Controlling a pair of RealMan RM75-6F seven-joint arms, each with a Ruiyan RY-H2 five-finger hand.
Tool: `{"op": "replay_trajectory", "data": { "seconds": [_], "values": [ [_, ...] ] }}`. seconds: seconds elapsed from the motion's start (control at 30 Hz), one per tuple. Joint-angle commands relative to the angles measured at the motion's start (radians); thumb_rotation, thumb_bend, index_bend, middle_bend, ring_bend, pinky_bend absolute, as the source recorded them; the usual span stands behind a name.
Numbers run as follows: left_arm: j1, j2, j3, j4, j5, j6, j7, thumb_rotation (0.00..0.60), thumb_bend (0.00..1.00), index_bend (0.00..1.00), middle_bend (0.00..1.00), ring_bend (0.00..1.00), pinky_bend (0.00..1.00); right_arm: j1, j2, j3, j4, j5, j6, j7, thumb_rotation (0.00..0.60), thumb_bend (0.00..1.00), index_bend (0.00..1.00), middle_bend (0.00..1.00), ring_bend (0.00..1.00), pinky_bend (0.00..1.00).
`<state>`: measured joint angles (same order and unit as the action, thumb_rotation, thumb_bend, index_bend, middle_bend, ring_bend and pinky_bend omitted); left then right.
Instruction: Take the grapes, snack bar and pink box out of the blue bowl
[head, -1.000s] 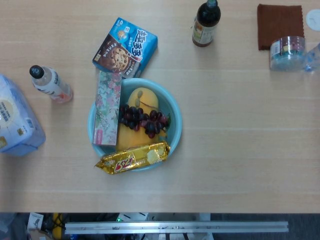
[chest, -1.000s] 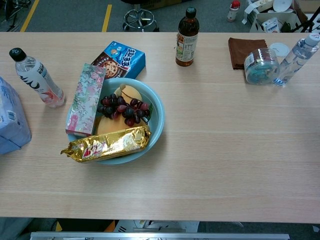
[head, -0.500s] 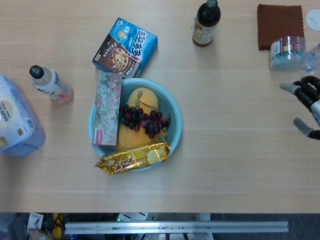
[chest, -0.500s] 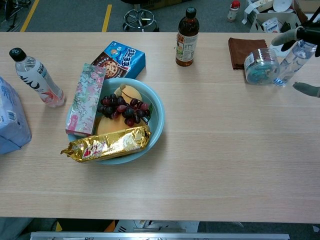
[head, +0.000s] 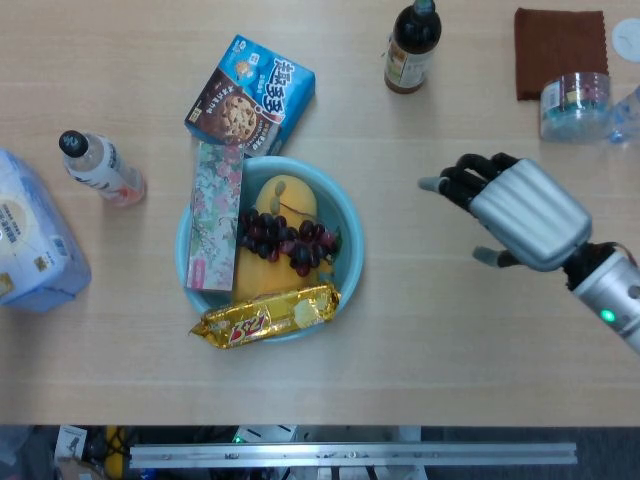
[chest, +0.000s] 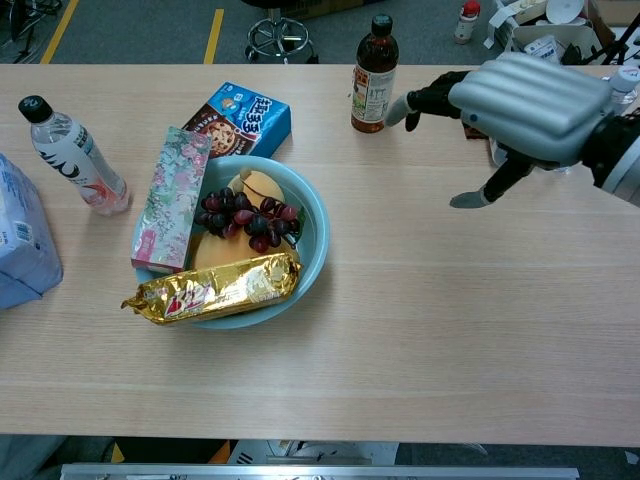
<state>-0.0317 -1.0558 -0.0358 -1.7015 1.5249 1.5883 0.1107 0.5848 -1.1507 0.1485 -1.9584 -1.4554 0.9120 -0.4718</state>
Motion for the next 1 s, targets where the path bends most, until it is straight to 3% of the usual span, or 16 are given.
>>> {"op": "replay_trajectory", "data": {
  "seconds": [0.03, 0.53, 1.0],
  "values": [
    [0.006, 0.005, 0.002, -0.001, 0.001, 0.007, -0.002, 0.600, 0.30, 0.15, 0.19, 0.14, 0.15, 0.075, -0.084, 0.032, 0.015, 0.095, -0.060, -0.092, 0.600, 0.00, 0.23, 0.33, 0.26, 0.44],
    [0.035, 0.026, 0.001, 0.015, -0.009, 0.032, -0.046, 0.600, 0.30, 0.15, 0.19, 0.14, 0.15, 0.323, -0.387, 0.056, 0.154, 0.388, -0.083, -0.422, 0.600, 0.00, 0.23, 0.33, 0.26, 0.44],
    [0.051, 0.041, -0.006, 0.041, -0.032, 0.035, -0.086, 0.600, 0.30, 0.15, 0.19, 0.14, 0.15, 0.477, -0.580, 0.047, 0.319, 0.534, -0.053, -0.493, 0.600, 0.00, 0.23, 0.33, 0.26, 0.44]
  ]
}}
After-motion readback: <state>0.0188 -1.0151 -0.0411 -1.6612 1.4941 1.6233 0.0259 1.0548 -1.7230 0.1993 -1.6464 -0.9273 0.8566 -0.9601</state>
